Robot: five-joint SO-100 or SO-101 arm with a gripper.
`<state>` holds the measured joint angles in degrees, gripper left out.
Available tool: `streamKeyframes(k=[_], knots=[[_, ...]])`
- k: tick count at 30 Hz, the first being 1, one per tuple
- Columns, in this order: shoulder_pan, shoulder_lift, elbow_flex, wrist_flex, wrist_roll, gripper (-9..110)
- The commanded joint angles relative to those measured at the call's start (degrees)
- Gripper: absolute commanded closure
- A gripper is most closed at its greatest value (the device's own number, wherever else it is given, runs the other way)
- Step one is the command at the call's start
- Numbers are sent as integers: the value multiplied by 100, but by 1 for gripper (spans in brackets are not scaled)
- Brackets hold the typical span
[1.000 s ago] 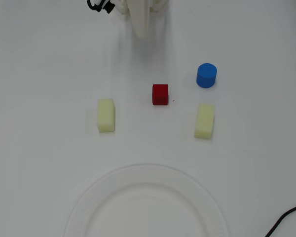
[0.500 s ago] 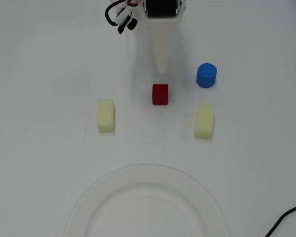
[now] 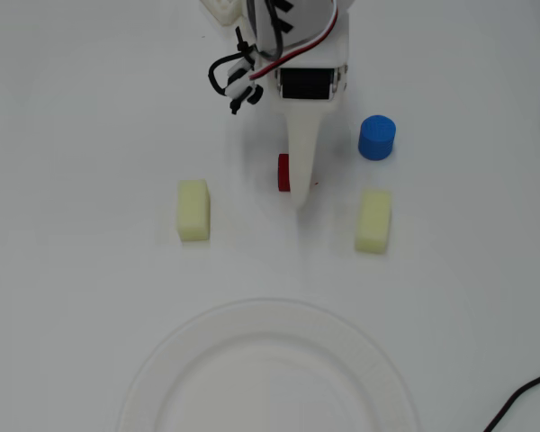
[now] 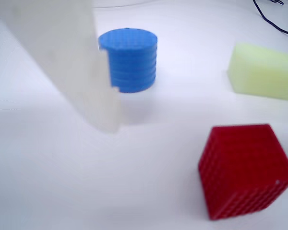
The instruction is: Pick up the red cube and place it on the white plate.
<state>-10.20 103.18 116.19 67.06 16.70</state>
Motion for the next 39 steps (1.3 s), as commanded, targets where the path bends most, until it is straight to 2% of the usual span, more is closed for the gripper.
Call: streamKeyframes(k=[1, 10, 15, 24, 26, 30, 36, 39], knots=[[70, -211, -35, -202, -193, 62], [369, -563, -18, -606, -457, 64], [457, -615, -18, -782, -668, 70], [413, -571, -18, -1037, -879, 101], [466, -404, 9, -1125, -747, 101], [536, 677, 562, -1758, -703, 101], [422, 3551, 2786, -4386, -1362, 102], [334, 4017, 3023, -4623, -1661, 102]])
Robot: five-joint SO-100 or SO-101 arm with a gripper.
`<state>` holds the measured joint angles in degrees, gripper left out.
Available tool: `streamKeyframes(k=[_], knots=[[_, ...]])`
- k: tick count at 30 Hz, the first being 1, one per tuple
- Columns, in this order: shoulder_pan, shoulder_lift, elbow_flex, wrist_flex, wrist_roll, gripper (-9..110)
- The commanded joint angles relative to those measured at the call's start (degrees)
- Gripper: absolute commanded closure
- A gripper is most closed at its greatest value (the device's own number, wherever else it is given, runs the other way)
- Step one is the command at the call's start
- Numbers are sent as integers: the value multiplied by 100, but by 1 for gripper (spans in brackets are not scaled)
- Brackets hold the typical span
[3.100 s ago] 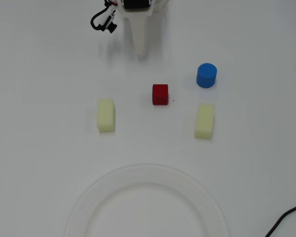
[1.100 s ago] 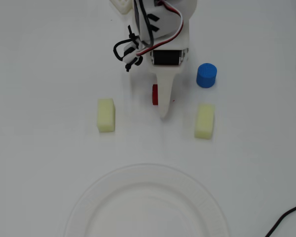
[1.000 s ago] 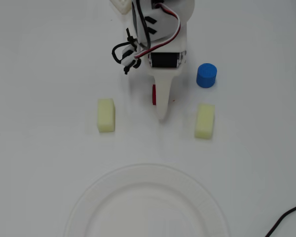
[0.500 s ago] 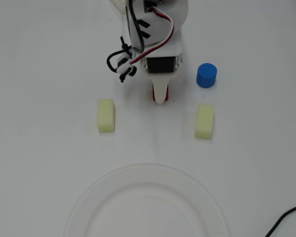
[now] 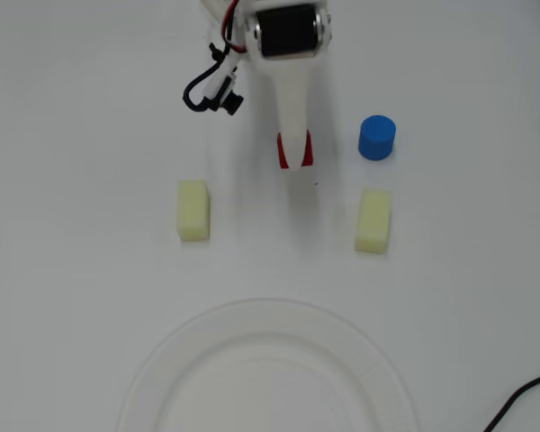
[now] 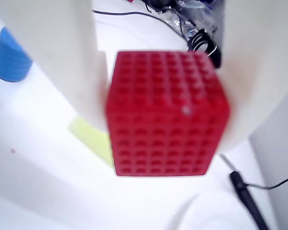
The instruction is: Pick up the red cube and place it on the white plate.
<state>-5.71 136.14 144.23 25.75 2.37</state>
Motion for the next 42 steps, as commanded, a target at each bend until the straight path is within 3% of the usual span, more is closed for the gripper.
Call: streamKeyframes(k=[1, 5, 8, 16, 20, 30, 42], knots=[[-105, 809, 325, -703, -334, 102], [9, 606, 765, -2092, -1055, 102], [237, -202, 299, -2584, -1046, 102], [492, -2610, -1600, -2892, -703, 102], [501, -3595, -3129, -1283, -290, 102], [457, -5783, -6970, 2083, -360, 102], [404, -5977, -7374, 2874, -272, 101]])
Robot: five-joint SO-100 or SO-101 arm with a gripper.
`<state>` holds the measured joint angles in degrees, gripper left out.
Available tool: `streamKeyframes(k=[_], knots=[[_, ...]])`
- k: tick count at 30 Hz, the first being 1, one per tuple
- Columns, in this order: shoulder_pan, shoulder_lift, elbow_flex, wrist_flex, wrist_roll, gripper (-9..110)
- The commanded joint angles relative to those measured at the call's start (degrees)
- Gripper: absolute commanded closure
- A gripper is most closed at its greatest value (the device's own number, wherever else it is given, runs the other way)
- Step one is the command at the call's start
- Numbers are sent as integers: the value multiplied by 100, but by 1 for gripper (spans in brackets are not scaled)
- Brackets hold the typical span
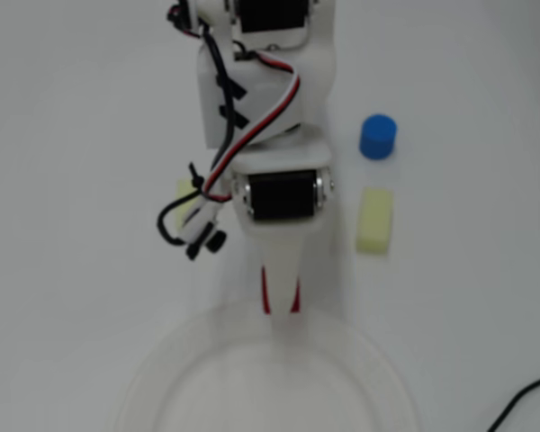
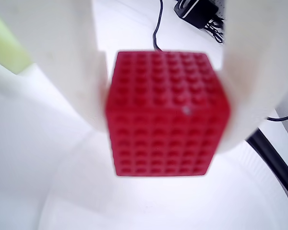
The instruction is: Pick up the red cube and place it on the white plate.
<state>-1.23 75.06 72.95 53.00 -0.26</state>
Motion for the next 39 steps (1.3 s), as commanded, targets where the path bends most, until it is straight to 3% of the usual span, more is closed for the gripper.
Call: streamKeyframes(k=[1, 4, 7, 18, 23, 34, 39], knots=[[-44, 132, -255, 220, -9, 97], [-35, 123, -448, 650, 202, 75], [-62, 97, -729, 1046, 378, 65], [35, -1239, -3885, 3375, 809, 57], [9, -2092, -6311, 4834, 809, 56], [18, 747, -2329, 4711, 756, 55], [97, 2672, 229, 3850, 431, 55]])
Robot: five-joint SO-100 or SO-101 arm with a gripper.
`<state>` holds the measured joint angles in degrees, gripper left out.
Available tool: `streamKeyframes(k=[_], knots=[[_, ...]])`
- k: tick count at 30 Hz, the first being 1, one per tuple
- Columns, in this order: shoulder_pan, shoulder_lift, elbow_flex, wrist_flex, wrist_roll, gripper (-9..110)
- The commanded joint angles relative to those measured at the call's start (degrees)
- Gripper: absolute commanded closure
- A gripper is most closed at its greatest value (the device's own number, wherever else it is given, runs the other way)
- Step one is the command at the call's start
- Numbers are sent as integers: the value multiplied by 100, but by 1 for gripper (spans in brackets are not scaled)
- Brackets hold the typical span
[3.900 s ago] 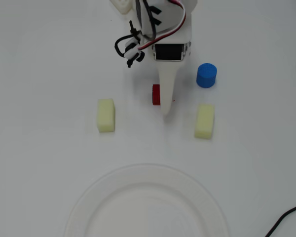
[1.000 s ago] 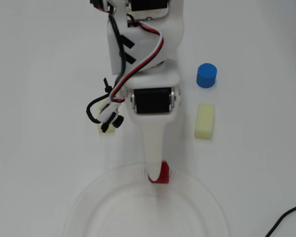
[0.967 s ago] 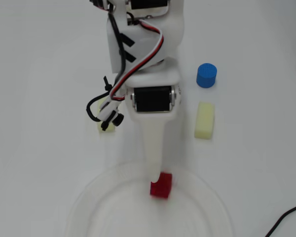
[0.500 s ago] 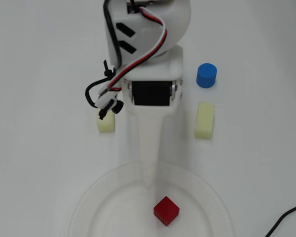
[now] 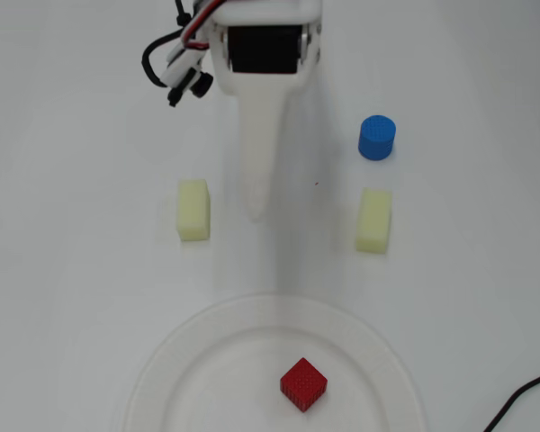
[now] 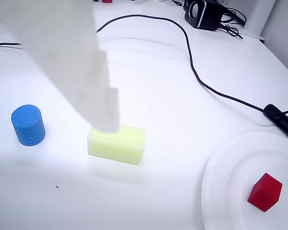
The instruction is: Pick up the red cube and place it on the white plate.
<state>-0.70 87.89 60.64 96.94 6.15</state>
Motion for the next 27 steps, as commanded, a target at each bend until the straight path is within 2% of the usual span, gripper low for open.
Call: streamKeyframes(k=[1, 16, 21, 27], knots=[[44, 1837, 2092, -826, -325, 55], [483, 7119, 9220, -4342, -844, 58], [369, 9035, 10960, -4395, -1116, 59], [352, 10942, 12208, -3727, -1081, 65]])
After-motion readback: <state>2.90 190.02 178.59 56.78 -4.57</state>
